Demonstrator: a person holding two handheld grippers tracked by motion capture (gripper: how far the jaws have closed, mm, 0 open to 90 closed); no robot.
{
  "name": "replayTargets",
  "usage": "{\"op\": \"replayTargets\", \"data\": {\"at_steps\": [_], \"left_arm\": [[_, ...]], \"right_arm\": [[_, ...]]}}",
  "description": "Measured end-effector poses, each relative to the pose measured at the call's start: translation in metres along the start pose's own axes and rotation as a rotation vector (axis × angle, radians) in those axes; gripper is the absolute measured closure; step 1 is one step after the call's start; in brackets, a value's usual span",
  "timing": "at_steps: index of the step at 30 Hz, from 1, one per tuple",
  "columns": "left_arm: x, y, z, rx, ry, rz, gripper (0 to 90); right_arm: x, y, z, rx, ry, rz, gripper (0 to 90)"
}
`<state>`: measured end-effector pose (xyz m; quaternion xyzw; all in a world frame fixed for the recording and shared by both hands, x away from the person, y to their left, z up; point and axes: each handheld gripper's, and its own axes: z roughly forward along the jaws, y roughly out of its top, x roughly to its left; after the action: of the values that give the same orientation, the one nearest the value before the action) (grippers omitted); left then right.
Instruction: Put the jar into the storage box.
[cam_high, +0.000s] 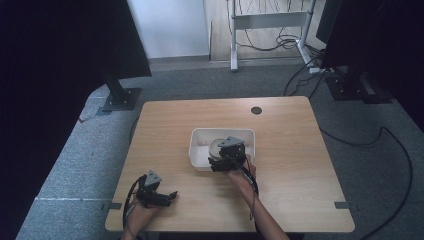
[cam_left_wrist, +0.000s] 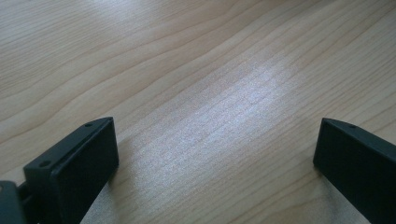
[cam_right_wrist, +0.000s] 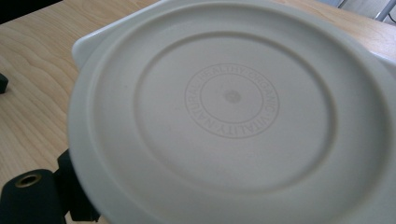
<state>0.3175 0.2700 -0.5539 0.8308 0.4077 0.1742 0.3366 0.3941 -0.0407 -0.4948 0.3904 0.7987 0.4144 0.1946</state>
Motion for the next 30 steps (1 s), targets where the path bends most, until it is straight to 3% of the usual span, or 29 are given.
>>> {"op": "replayTargets", "data": {"at_steps": [18, 30], "left_arm": [[0.0, 0.0, 0.0, 0.0, 0.0, 0.001, 0.0], [0.0, 0.0, 0.0, 0.0, -0.001, 0.001, 0.0]], "right_arm": [[-0.001, -0.007, 0.031, 0.049, -0.058, 0.001, 9.3], [0.0, -0.012, 0.039, 0.09, -0.07, 0.009, 9.3]]}}
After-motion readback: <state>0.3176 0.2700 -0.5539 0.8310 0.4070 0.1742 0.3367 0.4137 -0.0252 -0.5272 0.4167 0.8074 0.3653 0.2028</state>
